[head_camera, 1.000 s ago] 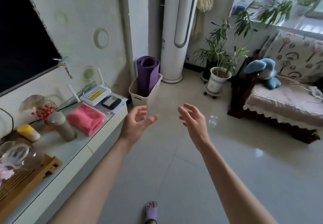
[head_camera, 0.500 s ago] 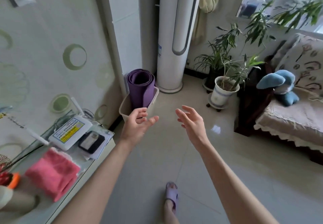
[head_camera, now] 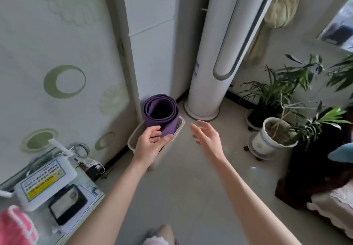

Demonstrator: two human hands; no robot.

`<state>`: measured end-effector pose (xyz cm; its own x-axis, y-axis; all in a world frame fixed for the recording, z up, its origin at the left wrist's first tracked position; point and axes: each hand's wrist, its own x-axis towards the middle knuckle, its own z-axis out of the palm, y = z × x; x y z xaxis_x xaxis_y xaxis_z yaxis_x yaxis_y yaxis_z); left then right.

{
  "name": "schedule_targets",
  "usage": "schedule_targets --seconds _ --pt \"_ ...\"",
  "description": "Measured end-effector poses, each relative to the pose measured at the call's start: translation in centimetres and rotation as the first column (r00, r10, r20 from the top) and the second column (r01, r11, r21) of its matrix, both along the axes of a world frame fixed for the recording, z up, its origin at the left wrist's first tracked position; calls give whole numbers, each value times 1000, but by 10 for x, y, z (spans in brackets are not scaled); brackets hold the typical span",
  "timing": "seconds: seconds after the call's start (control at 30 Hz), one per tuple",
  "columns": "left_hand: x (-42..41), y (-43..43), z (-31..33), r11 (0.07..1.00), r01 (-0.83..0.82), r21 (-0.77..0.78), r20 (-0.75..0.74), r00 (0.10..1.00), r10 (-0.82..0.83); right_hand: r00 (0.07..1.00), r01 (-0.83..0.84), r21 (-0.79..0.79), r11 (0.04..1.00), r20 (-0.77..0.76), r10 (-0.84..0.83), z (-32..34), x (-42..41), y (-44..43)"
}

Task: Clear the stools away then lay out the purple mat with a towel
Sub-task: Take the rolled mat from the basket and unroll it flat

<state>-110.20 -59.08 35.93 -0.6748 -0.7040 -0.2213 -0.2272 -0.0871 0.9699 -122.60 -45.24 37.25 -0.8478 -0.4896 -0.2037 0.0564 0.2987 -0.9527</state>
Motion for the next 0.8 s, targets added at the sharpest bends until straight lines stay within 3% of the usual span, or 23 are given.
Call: schedule_targets --seconds 0.4,0.8 --pt "-161 -113 -44 985 -145 90 57 989 140 986 -165 121 979 49 160 -43 -179 -131" --pt "-220 -172 -88 871 -439 219 182 896 405 913 -390 205 898 212 348 -83 -270 -232"
